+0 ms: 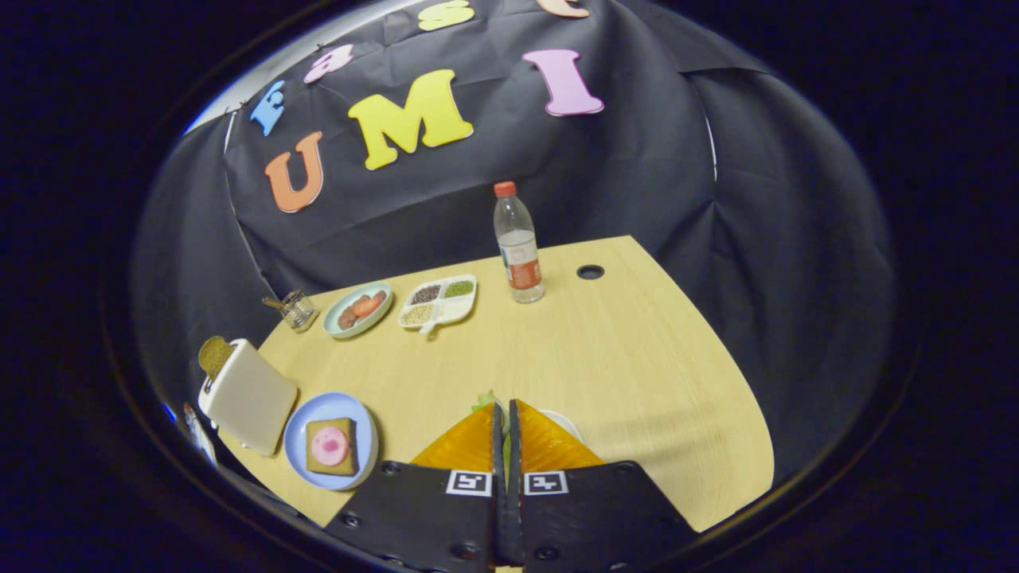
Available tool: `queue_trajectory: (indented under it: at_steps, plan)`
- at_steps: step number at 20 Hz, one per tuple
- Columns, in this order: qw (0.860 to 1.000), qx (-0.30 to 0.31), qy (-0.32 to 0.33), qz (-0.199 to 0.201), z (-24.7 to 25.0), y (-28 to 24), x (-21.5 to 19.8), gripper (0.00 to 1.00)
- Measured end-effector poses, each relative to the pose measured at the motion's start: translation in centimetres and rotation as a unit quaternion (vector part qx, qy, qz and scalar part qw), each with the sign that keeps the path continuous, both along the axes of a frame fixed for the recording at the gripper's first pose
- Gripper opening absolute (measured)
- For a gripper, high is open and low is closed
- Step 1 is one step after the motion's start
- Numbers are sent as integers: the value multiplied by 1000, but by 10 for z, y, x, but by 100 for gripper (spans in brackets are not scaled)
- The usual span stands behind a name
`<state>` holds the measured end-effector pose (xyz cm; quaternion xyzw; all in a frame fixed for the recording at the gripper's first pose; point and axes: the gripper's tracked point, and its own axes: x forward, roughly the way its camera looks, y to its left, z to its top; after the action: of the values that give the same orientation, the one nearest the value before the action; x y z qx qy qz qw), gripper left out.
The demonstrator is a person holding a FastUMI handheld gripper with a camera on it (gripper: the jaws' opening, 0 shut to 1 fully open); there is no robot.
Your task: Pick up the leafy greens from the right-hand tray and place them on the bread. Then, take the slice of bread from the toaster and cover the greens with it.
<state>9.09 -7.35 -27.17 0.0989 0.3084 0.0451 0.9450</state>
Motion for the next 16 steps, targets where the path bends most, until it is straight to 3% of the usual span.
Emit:
queue_trajectory:
  at_steps: [9, 16]
  plan:
    - [999, -9, -40, 5, 69, 110, -26, 0]
    - [999, 17, -24, 40, 63, 239, -46, 0]
